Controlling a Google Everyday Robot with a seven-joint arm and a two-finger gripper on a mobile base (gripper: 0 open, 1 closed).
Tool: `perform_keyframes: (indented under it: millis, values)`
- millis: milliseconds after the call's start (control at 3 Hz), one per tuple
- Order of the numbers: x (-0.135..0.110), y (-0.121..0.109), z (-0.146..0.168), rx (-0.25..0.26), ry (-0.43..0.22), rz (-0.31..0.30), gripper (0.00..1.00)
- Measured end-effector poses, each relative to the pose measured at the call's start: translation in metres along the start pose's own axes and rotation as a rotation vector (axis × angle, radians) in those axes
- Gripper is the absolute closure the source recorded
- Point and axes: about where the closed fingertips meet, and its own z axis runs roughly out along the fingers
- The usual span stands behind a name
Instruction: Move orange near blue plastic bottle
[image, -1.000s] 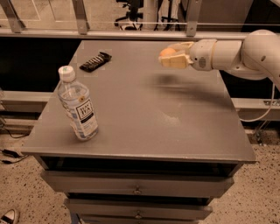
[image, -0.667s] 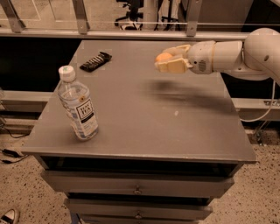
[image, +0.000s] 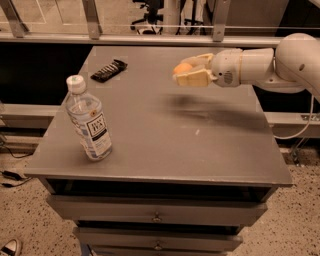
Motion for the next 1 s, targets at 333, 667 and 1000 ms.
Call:
perform_keyframes:
  millis: [333,667,1000]
  values:
    - [-0.009,0.055,0.001,-0.105,-0.011,-0.040,1.00]
    - [-0.011,0.098,0.009,-0.188,-0.027,-0.054,1.00]
    - [0.001,0.134,0.023,-0.261,-0.032,-0.032,1.00]
